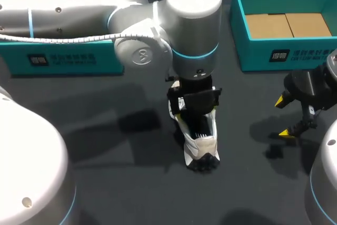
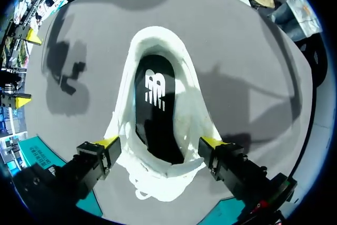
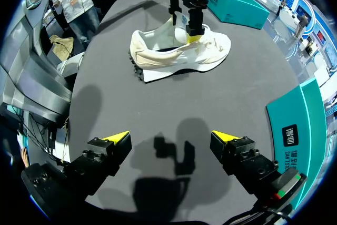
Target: Take the shoe out of the shoebox, open the shoe tongue, remove and reinsert the insole, then place the shoe into the shoebox
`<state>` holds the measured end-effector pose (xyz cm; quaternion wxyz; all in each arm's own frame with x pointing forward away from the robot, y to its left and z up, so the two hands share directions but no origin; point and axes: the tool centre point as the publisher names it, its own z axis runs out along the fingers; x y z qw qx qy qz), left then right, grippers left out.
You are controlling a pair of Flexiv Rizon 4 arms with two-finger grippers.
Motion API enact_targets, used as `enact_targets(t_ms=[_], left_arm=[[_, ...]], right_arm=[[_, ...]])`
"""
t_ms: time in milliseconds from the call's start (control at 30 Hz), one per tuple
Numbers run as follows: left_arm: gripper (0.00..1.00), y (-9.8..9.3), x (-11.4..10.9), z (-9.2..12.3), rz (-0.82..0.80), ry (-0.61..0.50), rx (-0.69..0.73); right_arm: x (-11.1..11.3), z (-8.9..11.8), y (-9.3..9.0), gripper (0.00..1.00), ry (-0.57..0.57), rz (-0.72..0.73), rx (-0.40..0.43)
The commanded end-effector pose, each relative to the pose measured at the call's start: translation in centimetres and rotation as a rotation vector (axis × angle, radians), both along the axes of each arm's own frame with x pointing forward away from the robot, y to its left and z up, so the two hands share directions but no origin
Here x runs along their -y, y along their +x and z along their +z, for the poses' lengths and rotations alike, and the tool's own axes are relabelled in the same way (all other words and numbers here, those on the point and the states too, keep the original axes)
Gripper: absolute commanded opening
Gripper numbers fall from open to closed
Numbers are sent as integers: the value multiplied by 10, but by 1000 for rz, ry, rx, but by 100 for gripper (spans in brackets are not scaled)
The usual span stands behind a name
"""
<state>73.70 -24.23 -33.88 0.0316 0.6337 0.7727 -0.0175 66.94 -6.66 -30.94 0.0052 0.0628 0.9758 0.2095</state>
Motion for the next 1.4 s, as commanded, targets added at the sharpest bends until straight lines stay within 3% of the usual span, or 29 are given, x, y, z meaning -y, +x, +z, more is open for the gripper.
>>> enact_targets(t_ms=[33,400,567,867,1400], left_arm=[[100,10,-3,4,1,-3,-12],[100,26,-13,21,13,-12,-8],[93,31,-19,32,16,-25,-12],[50,30,-20,47,1,-57,-45],[38,1,-3,35,-80,-60,-92]], right_arm=[[0,0,-2,100,-1,-1,2],[0,0,-2,100,-1,-1,2],[0,0,-2,100,-1,-1,2],[0,0,-2,100,-1,-1,2],[0,0,-2,100,-1,-1,2]])
